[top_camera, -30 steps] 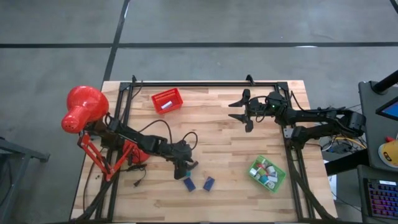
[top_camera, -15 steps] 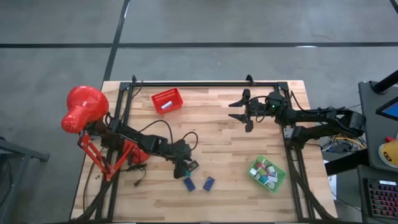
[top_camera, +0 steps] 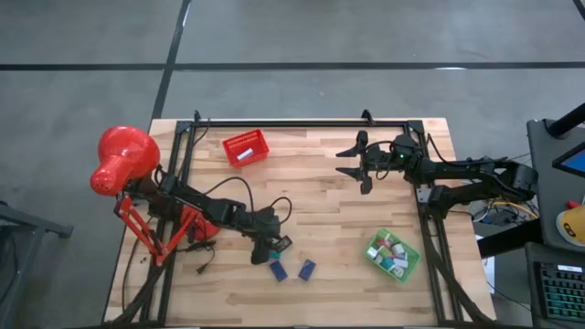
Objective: Pick & Place Office items
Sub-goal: Put the black digital clock into the red bin
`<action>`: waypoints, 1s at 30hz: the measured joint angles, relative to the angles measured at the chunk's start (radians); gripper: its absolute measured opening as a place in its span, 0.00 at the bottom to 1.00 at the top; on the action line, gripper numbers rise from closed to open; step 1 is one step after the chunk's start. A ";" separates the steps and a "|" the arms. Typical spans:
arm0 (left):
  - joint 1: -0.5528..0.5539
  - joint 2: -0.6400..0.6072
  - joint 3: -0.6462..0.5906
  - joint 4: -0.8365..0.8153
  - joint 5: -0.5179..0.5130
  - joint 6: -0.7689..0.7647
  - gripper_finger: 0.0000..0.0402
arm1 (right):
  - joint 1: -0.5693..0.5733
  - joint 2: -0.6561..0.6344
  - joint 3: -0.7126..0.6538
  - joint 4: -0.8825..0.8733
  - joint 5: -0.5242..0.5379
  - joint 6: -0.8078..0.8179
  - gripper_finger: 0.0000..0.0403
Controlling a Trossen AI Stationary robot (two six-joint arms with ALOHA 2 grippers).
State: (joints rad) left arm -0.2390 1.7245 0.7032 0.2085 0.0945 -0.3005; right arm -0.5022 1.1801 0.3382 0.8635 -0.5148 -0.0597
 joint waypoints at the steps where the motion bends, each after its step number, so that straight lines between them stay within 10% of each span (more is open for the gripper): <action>1: 0.000 0.000 -0.002 0.000 0.003 0.009 0.41 | 0.000 0.000 0.000 0.000 0.000 0.000 0.50; 15: -0.002 0.000 -0.002 0.056 0.072 0.168 0.41 | 0.000 0.000 0.000 0.000 0.000 0.000 0.50; 30: 0.052 0.027 -0.002 0.031 0.153 -0.068 0.41 | 0.000 0.000 0.000 0.000 0.000 0.000 0.50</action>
State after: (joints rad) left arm -0.1869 1.7517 0.7013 0.2391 0.2471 -0.3682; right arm -0.5021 1.1798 0.3382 0.8635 -0.5148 -0.0597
